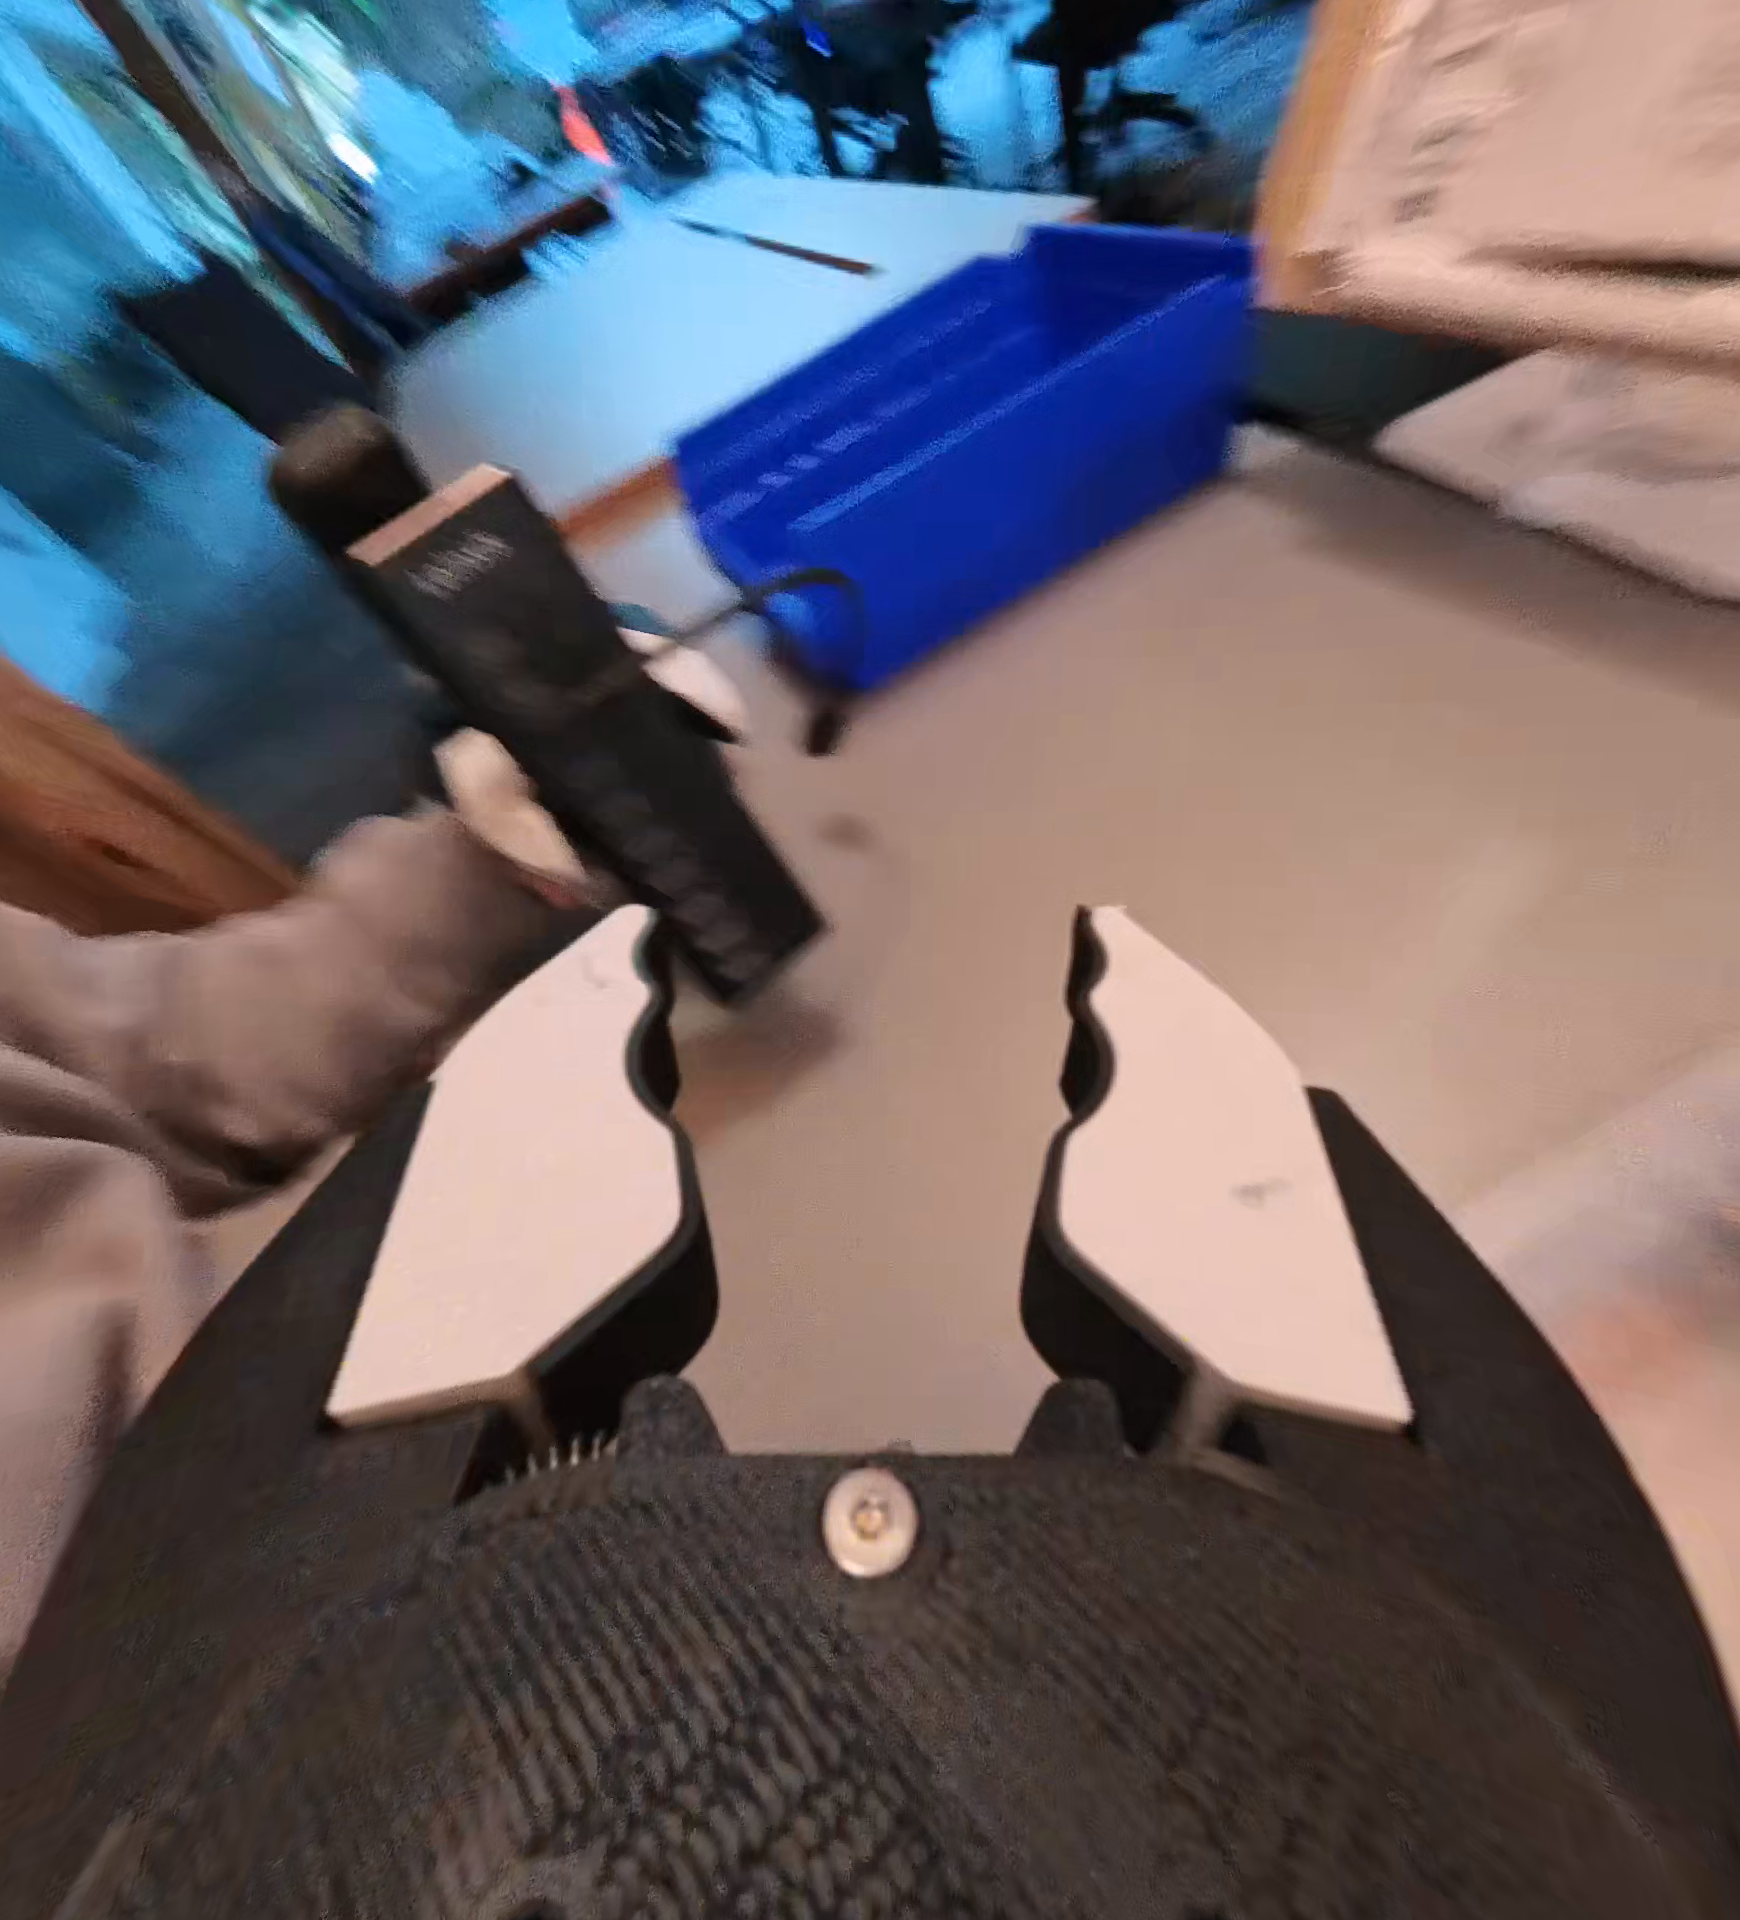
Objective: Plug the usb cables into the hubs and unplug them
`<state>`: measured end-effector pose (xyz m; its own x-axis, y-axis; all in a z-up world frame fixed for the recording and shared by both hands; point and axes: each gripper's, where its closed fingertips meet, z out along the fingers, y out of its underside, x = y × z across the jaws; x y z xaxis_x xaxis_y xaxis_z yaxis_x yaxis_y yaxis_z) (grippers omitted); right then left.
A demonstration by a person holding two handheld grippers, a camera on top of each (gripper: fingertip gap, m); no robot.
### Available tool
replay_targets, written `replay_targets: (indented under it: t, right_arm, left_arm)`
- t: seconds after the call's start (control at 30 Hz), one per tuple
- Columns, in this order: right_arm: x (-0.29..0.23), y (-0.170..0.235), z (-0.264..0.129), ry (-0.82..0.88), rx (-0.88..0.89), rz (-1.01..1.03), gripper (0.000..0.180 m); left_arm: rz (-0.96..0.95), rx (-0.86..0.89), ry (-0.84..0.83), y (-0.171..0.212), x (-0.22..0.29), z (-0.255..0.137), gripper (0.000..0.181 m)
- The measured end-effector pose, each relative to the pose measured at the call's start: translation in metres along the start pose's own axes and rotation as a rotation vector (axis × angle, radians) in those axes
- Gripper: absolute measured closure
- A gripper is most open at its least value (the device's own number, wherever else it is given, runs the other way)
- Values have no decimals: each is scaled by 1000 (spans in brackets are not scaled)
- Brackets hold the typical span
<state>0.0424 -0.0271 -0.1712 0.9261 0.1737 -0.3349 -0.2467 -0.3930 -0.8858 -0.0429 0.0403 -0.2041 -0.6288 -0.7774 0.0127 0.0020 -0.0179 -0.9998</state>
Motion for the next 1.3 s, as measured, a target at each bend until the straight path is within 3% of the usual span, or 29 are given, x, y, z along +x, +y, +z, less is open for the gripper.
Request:
replay_targets:
  t: [0.13, 0.27, 0.33, 0.53, 0.6, 0.7, 0.83, 0.93, 1.03, 1.17, 1.3]
  right_arm:
    - [-62, 19, 52, -263, -22, 296, 118]
    - [-81, 11, 63, -411, 21, 494, 142]
    - [-83, 14, 64, -416, 8, 503, 152]
    - [-87, 26, 67, -399, -48, 496, 159]
    - [-84, 36, 69, -353, -104, 460, 152]
    - [-70, 21, 59, -190, -53, 187, 118]
    - [-108, -17, 45, -205, 125, -297, 109]
    - [-115, -7, 67, -152, 24, -523, 96]
    - [-107, 3, 84, -108, -63, -610, 118]
    - [-113, -5, 88, -152, -2, -591, 119]
    - [-116, -25, 82, -166, 124, -486, 119]
  left_arm:
    - [48, -27, 6, 5, 7, 8, 120]
    - [119, -68, 7, 6, 14, 12, 120]
    - [151, -110, 10, 10, 16, 13, 120]
    - [203, -219, 12, 21, 21, 18, 120]
    - [209, -242, 28, 24, 25, 20, 120]
    - [208, -267, 27, 27, 25, 21, 120]
    - [165, -291, 46, 31, 25, 20, 120]
    - [137, -279, 101, 31, 34, 25, 120]
    - [142, -281, 125, 31, 40, 27, 120]
    - [129, -241, 130, 26, 39, 24, 120]
    - [36, -89, 167, 4, 43, 21, 120]
